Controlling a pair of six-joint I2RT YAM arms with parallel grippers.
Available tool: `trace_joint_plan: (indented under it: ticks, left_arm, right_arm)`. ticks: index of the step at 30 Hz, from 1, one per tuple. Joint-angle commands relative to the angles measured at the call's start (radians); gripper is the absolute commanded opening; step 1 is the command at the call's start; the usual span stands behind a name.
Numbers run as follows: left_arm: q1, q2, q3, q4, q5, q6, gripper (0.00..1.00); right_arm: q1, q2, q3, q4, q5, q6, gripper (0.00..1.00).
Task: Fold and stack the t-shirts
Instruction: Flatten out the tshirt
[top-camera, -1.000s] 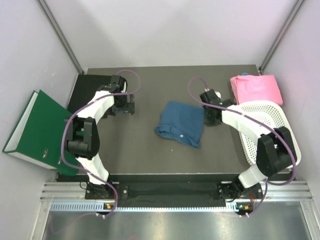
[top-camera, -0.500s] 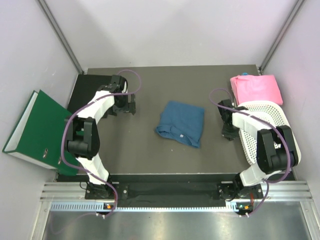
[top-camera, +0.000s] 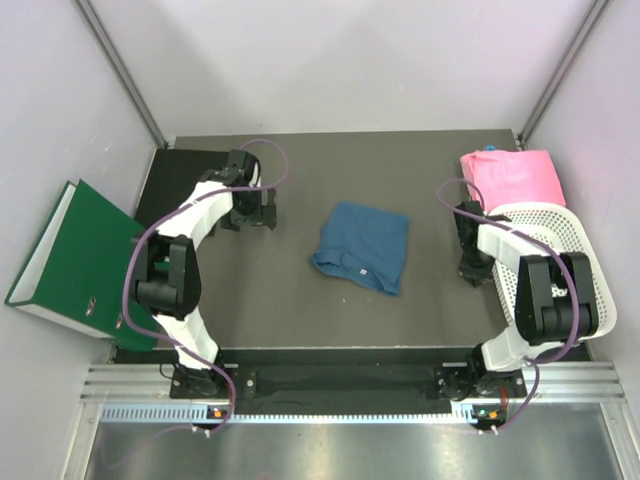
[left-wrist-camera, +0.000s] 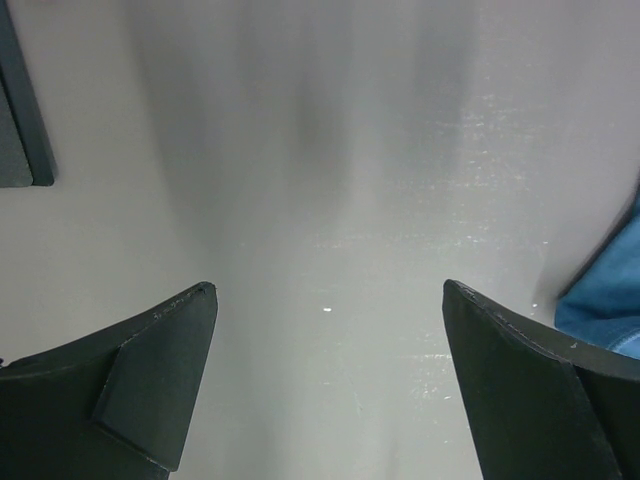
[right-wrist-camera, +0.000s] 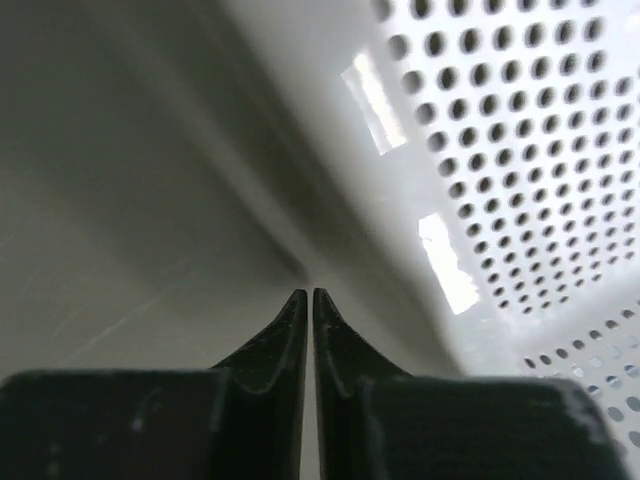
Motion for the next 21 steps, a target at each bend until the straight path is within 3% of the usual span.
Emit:
trace_joint_plan:
  ticks: [1, 6, 13, 17, 21]
  left_arm:
    - [-0.014, -0.009, 0.037, 0.007, 0.036, -0.002, 0.99]
    - [-0.052, -0.035, -0.009, 0.039, 0.181, 0.011, 0.99]
    - [-0.191, -0.1, -0.097, 0.111, 0.292, 0.066, 0.99]
    - [-0.251, -0.141, -0.124, 0.14, 0.312, 0.075, 0.99]
    - [-0.276, -0.156, -0.127, 0.16, 0.334, 0.08, 0.99]
  right_arm:
    - [0.048, -0.078, 0.061, 0.067, -0.166, -0.064, 0.21]
    - [0.167, -0.086, 0.158, 0.142, -0.389, -0.083, 0.52]
    - [0.296, -0.02, 0.333, 0.021, -0.475, -0.114, 0.57]
    - [0.382, -0.063, 0.342, -0.032, -0.471, -0.12, 0.68]
    - [0.411, -0.121, 0.306, -0.019, -0.52, -0.112, 0.65]
